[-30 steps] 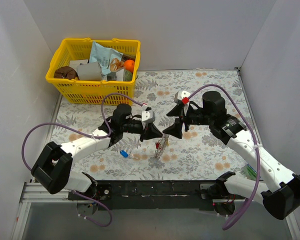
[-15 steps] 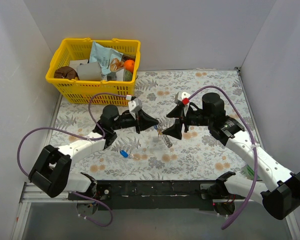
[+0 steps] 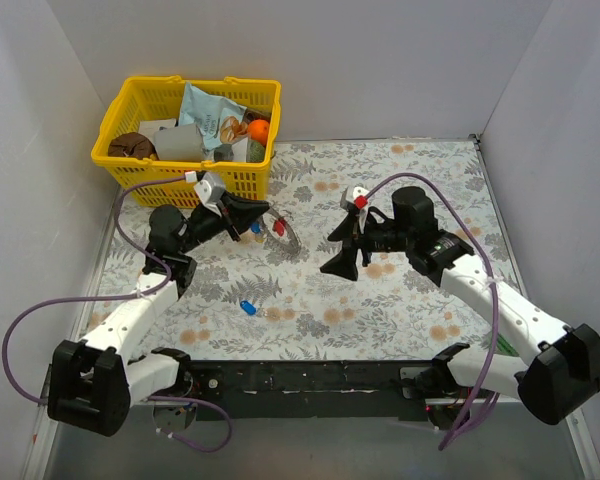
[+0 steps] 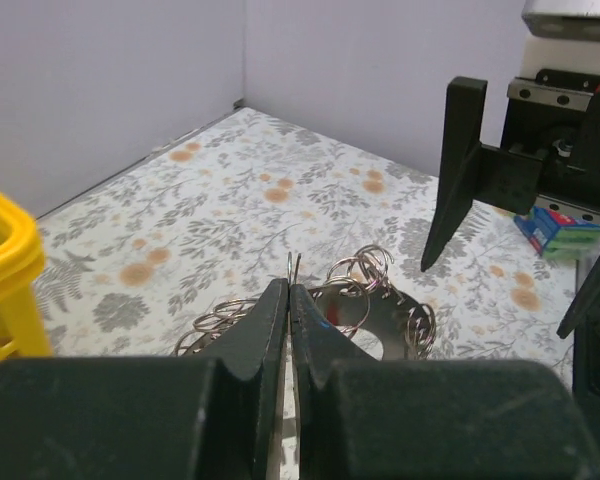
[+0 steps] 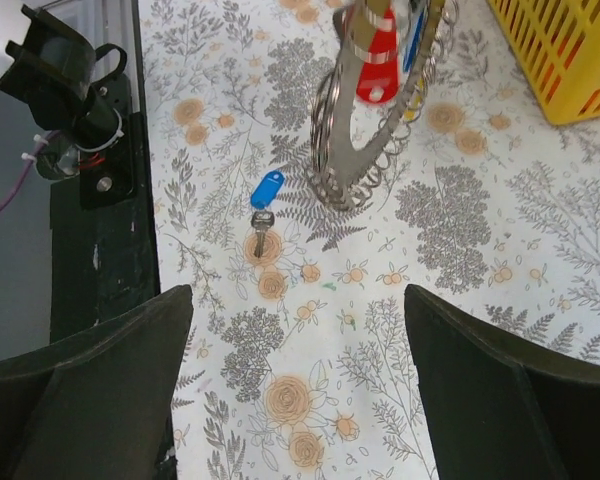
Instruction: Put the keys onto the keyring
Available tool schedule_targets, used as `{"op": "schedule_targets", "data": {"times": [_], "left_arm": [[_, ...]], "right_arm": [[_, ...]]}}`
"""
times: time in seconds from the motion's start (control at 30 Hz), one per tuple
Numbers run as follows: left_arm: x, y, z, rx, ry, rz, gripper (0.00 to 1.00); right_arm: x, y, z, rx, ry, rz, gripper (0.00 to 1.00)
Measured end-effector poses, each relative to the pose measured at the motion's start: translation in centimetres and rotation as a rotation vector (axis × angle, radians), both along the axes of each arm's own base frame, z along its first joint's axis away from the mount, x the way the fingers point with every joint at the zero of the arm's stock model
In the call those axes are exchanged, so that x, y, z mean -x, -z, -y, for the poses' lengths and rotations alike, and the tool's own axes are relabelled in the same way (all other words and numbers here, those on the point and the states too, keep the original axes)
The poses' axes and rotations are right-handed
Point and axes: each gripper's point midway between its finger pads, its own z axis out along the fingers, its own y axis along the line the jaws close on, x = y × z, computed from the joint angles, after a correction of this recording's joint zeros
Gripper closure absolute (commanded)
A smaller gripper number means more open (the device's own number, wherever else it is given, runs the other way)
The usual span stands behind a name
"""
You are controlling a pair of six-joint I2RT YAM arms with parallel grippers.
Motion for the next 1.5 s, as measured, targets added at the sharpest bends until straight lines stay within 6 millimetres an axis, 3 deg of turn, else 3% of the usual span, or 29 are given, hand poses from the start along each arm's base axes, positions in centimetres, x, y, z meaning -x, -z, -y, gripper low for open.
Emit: {"op": "schedule_targets", "data": {"times": [0.3,0.7,0.83,1.07,1.4,1.5], "left_arm": [[-2.3,0.7,-6.6,-0.048,-0.174,-0.063,1.00],[-3.5,-0.3,-11.6,-0.001,-0.361,-0.094,1.00],[-4.0,-1.1,-12.2,0.017,-0.398,-0.101,1.00],[-4.3,-5.1,-12.9,0.068,-0.447,-0.031,1.00],[-3.5,-8.8,-12.4,0.138,-0.409,0.044,1.00],[-3.2,-9.2,-12.2,0.148,-0.392,0.053,1.00]], "right_arm": [[-0.1,5.1,-2.0,0.089,-0.049,-0.139,0.06],[2.7,11.2,-8.1,0.217,-0.234,-0.281,0.06],[2.9,13.2,-9.9,0.256,-0.265,-0.310,0.06],[3.2,16.2,-12.9,0.335,-0.284,-0.326,0.14],[4.8,20.0,-16.5,0.440,-0.315,-0.326,0.25],[5.2,20.2,-17.4,0.448,-0.324,-0.315,0.28]]}}
